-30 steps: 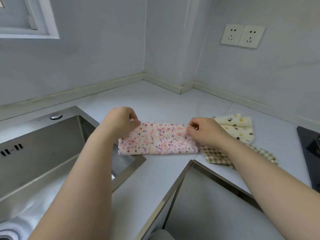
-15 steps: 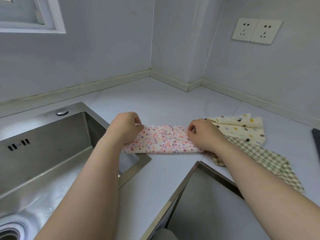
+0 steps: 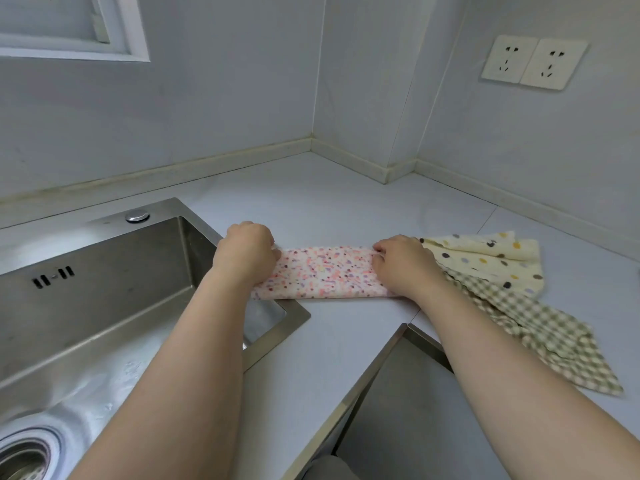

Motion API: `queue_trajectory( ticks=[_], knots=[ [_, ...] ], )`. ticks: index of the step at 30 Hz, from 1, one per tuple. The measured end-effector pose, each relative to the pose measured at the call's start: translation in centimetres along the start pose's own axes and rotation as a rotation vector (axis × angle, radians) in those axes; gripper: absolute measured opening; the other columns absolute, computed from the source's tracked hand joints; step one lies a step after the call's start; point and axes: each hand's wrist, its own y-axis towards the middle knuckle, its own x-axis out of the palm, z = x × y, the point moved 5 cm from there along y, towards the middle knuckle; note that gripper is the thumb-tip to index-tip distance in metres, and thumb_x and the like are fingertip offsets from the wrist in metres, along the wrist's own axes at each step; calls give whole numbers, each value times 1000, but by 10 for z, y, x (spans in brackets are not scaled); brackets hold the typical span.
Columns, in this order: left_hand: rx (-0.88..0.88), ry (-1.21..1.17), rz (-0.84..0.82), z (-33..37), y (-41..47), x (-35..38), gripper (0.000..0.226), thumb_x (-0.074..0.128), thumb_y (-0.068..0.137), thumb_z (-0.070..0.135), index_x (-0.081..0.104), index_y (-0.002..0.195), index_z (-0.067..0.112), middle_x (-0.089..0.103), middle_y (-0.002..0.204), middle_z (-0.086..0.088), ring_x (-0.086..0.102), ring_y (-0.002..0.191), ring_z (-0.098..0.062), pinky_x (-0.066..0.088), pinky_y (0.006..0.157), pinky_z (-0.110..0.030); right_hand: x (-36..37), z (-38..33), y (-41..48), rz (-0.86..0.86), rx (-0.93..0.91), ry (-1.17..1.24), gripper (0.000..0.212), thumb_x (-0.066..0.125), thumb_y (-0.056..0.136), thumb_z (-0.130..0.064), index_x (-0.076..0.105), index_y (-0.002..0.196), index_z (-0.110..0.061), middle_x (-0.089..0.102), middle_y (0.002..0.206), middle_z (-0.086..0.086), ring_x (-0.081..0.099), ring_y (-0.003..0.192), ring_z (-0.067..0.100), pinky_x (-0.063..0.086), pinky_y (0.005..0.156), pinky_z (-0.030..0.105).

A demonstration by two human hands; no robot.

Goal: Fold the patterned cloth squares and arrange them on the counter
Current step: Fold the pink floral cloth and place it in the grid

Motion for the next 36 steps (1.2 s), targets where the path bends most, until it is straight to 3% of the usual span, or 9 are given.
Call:
queue_trajectory(
  ticks=[6, 9, 13, 18, 22, 26, 29, 32, 36],
  knots=[
    [17, -67, 27, 5, -3, -4, 15, 57, 100, 25, 67, 105, 16, 62, 110, -7, 53, 105, -30, 52, 88, -45, -8, 3, -2, 34, 4, 157, 16, 54, 99, -31, 62, 109, -22, 62, 111, 1, 59, 98, 22, 51, 85, 38],
    [30, -308, 76, 8, -4, -20, 11, 59, 100, 27, 62, 105, 17, 60, 101, 3, 55, 92, -19, 45, 70, -29, -19, 12, -2, 124, 52, 436, 6, 61, 98, -27, 62, 102, -22, 66, 97, -4, 62, 80, 13, 46, 61, 25],
    [103, -470, 86, 15, -9, -46, 11, 69, 93, 17, 63, 100, 22, 62, 93, 8, 58, 75, -6, 40, 51, -18, -37, 27, -2, 179, 95, 715, 26, 72, 90, -11, 61, 104, -29, 68, 102, 6, 70, 79, 27, 58, 68, 38],
    [156, -501, 88, 22, -13, -63, 28, 71, 88, 6, 64, 106, 25, 70, 88, 11, 68, 77, -10, 50, 58, -23, -58, 29, -13, 56, 22, 674, 37, 78, 82, -7, 74, 115, -24, 71, 96, 3, 67, 83, 18, 50, 69, 28],
    [161, -496, 146, 21, -13, -70, 25, 73, 88, 6, 66, 106, 21, 71, 83, 10, 69, 67, -16, 46, 44, -15, -69, 25, -25, -28, -23, 693, 20, 80, 86, -19, 78, 106, -22, 78, 88, -2, 66, 71, 4, 53, 74, 32],
    [159, -415, 186, 19, -13, -73, 19, 67, 90, 5, 69, 104, 19, 71, 83, 7, 69, 67, -19, 49, 50, -22, -74, 24, -31, -46, -56, 662, 15, 81, 86, -31, 77, 92, -18, 77, 84, 4, 61, 71, 14, 49, 70, 35],
    [166, -374, 202, 19, -14, -72, 18, 64, 93, 6, 71, 106, 16, 70, 86, 4, 67, 73, -19, 46, 58, -21, -78, 28, -32, -29, -44, 685, 12, 83, 85, -26, 76, 91, -19, 75, 83, 9, 59, 70, 15, 48, 70, 36],
    [179, -366, 210, 21, -15, -72, 18, 64, 95, 10, 73, 110, 14, 69, 90, -1, 63, 72, -17, 45, 67, -27, -83, 31, -35, -20, -54, 733, 10, 82, 85, -20, 76, 93, -16, 75, 86, 14, 60, 70, 11, 46, 70, 30],
    [195, -366, 207, 24, -16, -73, 19, 61, 98, 12, 75, 111, 15, 69, 89, -1, 60, 65, -9, 43, 65, -25, -90, 32, -38, -29, -74, 780, 11, 77, 90, -18, 77, 96, -10, 74, 76, 3, 65, 65, 4, 44, 58, 11]
  ],
)
